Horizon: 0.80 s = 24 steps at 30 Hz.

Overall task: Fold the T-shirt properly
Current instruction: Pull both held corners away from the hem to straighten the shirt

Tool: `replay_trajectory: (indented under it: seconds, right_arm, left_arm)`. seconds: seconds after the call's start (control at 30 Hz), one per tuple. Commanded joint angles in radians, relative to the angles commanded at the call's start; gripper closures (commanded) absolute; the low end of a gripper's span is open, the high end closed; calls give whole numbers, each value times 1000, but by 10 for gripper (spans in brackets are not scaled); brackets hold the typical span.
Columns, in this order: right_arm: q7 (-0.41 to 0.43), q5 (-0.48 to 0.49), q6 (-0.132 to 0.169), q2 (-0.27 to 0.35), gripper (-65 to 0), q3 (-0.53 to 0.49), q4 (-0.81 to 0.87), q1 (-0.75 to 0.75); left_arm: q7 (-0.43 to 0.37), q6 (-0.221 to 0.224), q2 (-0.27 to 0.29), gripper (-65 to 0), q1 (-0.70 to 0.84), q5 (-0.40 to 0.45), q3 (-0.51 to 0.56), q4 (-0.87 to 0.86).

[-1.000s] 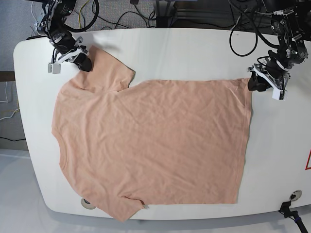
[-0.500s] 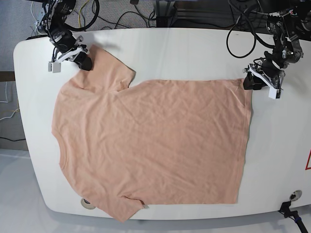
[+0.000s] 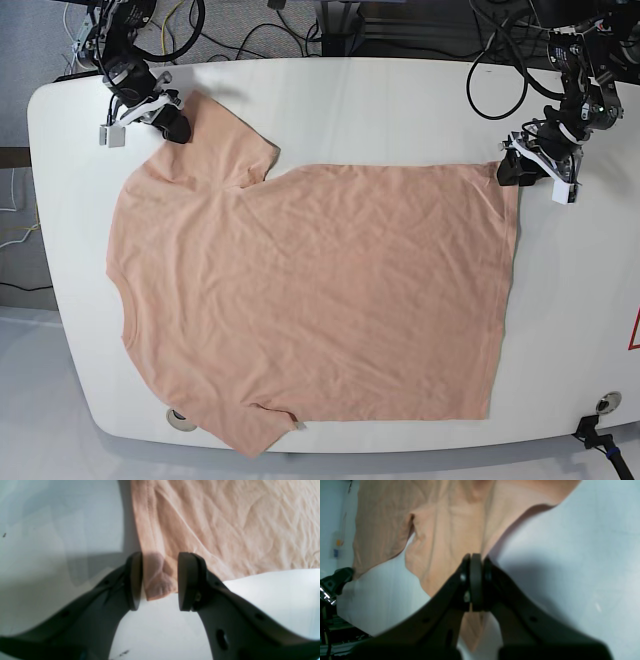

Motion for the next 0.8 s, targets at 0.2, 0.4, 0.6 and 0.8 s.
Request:
replay_trajectory:
  seconds: [0.2, 0.4, 0.6, 0.8]
  right_arm:
    - [-1, 1, 0, -2, 0, 5, 2, -5]
    - [10, 28, 0, 5, 0, 8, 11, -3]
    - [11, 47, 0, 15, 0, 42, 109, -30]
    - [10, 58, 0, 25, 0, 90, 178, -90]
  left_arm:
    - [3, -3, 2, -165, 2, -1, 6, -1]
    - [5, 6, -6, 0, 5, 14, 16, 4]
    - [-1, 8, -12, 0, 42, 11, 18, 82]
    - [-5, 10, -16, 0, 120, 16, -15, 155]
